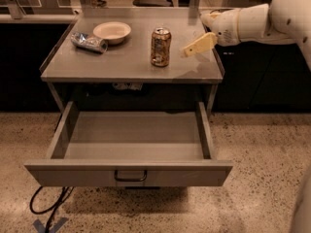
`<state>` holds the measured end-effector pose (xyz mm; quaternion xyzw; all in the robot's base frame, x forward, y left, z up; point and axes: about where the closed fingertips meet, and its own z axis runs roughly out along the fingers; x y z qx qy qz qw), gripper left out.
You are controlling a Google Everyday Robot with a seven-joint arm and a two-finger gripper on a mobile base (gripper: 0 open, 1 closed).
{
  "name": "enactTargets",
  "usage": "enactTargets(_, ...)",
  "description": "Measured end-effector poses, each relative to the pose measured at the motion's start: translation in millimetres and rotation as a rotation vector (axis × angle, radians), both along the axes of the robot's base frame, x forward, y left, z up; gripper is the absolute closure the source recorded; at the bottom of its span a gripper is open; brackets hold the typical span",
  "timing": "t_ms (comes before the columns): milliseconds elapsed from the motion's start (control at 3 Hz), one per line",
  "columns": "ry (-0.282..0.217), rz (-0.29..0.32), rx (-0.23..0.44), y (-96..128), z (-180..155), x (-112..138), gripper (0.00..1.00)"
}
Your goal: Place orange can into top drawer
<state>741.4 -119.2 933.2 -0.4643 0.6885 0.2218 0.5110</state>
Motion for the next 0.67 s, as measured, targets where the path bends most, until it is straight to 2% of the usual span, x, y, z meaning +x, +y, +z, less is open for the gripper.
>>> enactTargets(333,0.043,0.058,0.012,29.2,-14.5,8.6,0.0)
enactTargets(667,0.07,0.09,0.031,53.5,-20.7,17.2,0.0)
